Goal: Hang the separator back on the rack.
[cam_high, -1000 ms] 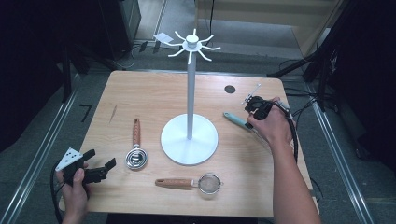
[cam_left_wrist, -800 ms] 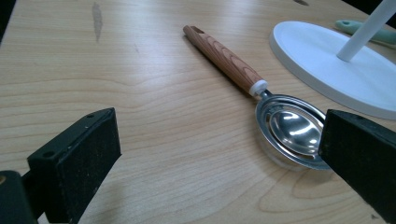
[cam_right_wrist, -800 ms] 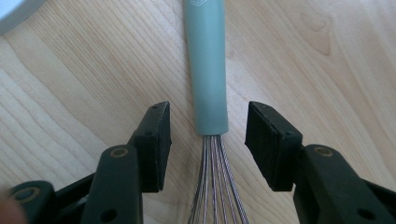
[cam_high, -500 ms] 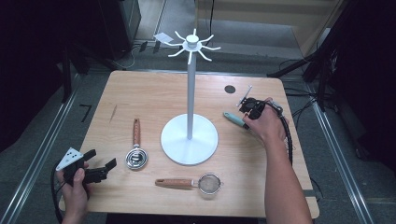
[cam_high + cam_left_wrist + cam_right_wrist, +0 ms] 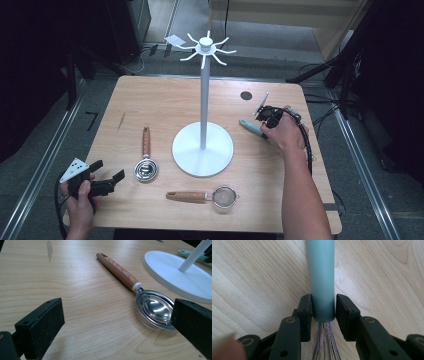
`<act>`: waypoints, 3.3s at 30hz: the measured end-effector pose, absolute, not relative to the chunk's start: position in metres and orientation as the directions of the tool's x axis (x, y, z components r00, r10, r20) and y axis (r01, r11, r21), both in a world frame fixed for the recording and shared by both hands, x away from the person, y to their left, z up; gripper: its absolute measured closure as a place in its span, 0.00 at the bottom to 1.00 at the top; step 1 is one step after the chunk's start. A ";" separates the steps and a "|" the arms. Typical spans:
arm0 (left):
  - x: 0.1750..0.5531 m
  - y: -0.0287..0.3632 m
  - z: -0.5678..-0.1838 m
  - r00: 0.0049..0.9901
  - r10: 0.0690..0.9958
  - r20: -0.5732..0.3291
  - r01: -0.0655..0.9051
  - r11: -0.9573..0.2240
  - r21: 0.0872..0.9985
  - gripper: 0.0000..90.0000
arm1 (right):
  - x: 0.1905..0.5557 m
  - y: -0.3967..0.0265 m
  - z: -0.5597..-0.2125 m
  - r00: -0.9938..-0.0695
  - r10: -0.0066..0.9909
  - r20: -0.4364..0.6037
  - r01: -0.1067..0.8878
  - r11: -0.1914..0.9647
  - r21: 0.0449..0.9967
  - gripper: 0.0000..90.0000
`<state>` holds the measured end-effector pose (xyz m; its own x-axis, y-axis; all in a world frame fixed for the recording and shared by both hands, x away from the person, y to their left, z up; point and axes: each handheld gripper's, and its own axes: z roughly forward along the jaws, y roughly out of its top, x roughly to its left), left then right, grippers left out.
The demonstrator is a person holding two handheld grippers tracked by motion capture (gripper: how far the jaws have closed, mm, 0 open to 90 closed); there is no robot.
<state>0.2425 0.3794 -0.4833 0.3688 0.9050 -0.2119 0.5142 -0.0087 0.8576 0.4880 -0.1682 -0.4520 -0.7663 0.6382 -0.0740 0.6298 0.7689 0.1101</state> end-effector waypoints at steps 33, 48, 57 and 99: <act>0.243 0.380 -0.484 0.369 0.902 -0.222 0.516 0.000 0.856 0.00 | 0.502 -0.145 -0.461 -0.762 0.645 -0.048 0.646 0.763 0.002 0.79; 0.243 0.381 -0.483 0.370 0.900 -0.228 0.520 0.003 0.854 0.00 | 0.492 -0.151 -0.450 -0.717 0.696 -0.023 0.692 0.716 0.097 0.79; 0.243 0.381 -0.483 0.369 0.901 -0.227 0.518 0.003 0.856 0.00 | 0.479 -0.162 -0.428 -0.707 0.706 -0.024 0.691 0.698 0.187 0.79; 0.242 0.380 -0.484 0.365 0.904 -0.222 0.515 0.002 0.857 0.00 | 0.351 -0.164 -0.344 -0.719 0.684 0.124 0.441 0.312 0.842 0.79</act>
